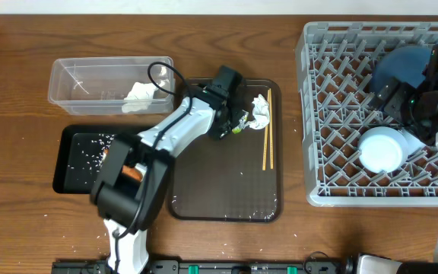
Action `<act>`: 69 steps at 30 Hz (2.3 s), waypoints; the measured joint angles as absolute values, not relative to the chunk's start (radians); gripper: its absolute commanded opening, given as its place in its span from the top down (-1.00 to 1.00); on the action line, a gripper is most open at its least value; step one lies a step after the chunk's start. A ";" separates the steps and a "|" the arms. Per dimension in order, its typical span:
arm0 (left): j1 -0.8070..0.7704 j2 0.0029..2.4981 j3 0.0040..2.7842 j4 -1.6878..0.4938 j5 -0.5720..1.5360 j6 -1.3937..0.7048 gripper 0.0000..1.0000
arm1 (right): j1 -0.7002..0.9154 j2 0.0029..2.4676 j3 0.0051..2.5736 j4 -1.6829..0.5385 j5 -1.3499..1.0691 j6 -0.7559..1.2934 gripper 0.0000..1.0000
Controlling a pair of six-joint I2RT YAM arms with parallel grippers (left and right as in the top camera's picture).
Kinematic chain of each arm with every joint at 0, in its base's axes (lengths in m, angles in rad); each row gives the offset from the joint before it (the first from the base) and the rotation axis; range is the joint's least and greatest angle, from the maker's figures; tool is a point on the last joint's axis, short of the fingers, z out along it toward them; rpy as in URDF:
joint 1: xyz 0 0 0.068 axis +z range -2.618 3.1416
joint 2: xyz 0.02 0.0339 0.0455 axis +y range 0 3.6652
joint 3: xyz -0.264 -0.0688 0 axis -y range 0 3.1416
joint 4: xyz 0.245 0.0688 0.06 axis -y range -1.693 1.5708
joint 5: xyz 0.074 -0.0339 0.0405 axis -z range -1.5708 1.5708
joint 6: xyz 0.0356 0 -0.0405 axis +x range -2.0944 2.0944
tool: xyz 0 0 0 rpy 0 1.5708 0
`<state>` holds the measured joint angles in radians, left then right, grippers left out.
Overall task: Sort waste into correct bins and load items into the dishwasher rack
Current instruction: 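Carry the Pandan wrapper into the clear container and release, then return the left gripper to the tray and grasp the remaining tissue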
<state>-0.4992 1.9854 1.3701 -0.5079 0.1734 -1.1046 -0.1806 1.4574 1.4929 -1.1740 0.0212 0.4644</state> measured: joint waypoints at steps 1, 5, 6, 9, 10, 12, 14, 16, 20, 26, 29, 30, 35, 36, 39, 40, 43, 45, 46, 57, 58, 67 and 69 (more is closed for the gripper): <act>-0.499 1.964 1.369 -0.511 0.167 -1.101 0.88 | -0.181 1.457 1.493 -1.174 0.021 0.464 -0.99; -0.494 1.816 1.369 -0.514 0.080 -1.091 0.87 | -0.181 1.457 1.493 -1.174 0.022 0.464 -0.99; -0.491 1.784 1.369 -0.514 0.055 -1.090 0.88 | -0.181 1.457 1.493 -1.174 0.021 0.464 -0.98; -0.470 1.678 1.369 -0.514 -0.084 -1.083 0.88 | -0.181 1.457 1.493 -1.174 0.021 0.464 -0.99; -0.461 1.655 1.369 -0.516 -0.129 -1.080 0.87 | -0.181 1.457 1.493 -1.174 0.021 0.464 -0.99; -0.434 1.624 1.370 -0.524 -0.219 -1.077 0.87 | -0.181 1.457 1.493 -1.174 0.022 0.464 -0.98; -0.398 1.617 1.370 -0.533 -0.285 -1.071 0.86 | -0.181 1.457 1.493 -1.174 0.021 0.464 -0.99; -0.350 1.622 1.370 -0.538 -0.331 -1.060 0.83 | -0.181 1.457 1.493 -1.174 0.021 0.464 -0.98; -0.244 1.652 1.370 -0.540 -0.379 -1.023 0.76 | -0.181 1.457 1.493 -1.174 0.021 0.464 -0.98; -0.106 1.729 1.369 -0.555 -0.392 -0.992 -0.38 | -0.181 1.457 1.493 -1.174 0.021 0.464 -0.99; -0.062 1.747 1.369 -0.557 -0.375 -0.979 -0.64 | -0.181 1.457 1.493 -1.174 0.021 0.464 -0.98; -0.052 1.748 1.369 -0.558 -0.364 -0.968 -0.66 | -0.181 1.457 1.493 -1.174 0.021 0.464 -0.99; -0.036 1.743 1.369 -0.558 -0.191 -0.883 -0.68 | -0.181 1.457 1.493 -1.174 0.021 0.464 -0.99; -0.038 1.741 1.369 -0.557 -0.141 -0.872 -0.68 | -0.181 1.457 1.493 -1.174 0.021 0.464 -0.99; -0.056 1.731 1.369 -0.557 0.018 -0.845 -0.60 | -0.181 1.457 1.493 -1.174 0.021 0.464 -0.98; -0.068 1.724 1.369 -0.558 0.062 -0.837 -0.59 | -0.181 1.457 1.493 -1.174 0.021 0.464 -0.99; -0.118 1.702 1.369 -0.572 0.159 -0.819 -0.59 | -0.181 1.457 1.493 -1.174 0.021 0.464 -0.98; -0.165 1.692 1.369 -0.589 0.199 -0.804 -0.59 | -0.181 1.457 1.493 -1.174 0.021 0.464 -0.98; -0.197 1.689 1.369 -0.601 0.213 -0.794 -0.60 | -0.181 1.457 1.493 -1.174 0.021 0.464 -0.98; -0.542 1.799 1.369 -0.545 0.199 -0.704 -0.62 | -0.181 1.457 1.493 -1.174 0.021 0.464 -0.98; -0.556 1.829 1.369 -0.519 0.205 -0.677 -0.65 | -0.181 1.457 1.493 -1.175 0.021 0.464 -0.99; -0.604 1.973 1.367 -0.417 0.200 -0.462 -0.69 | -0.181 1.457 1.493 -1.174 0.021 0.464 -0.98; -0.603 1.973 1.367 -0.394 0.189 -0.427 -0.68 | -0.181 1.457 1.493 -1.174 0.021 0.464 -0.99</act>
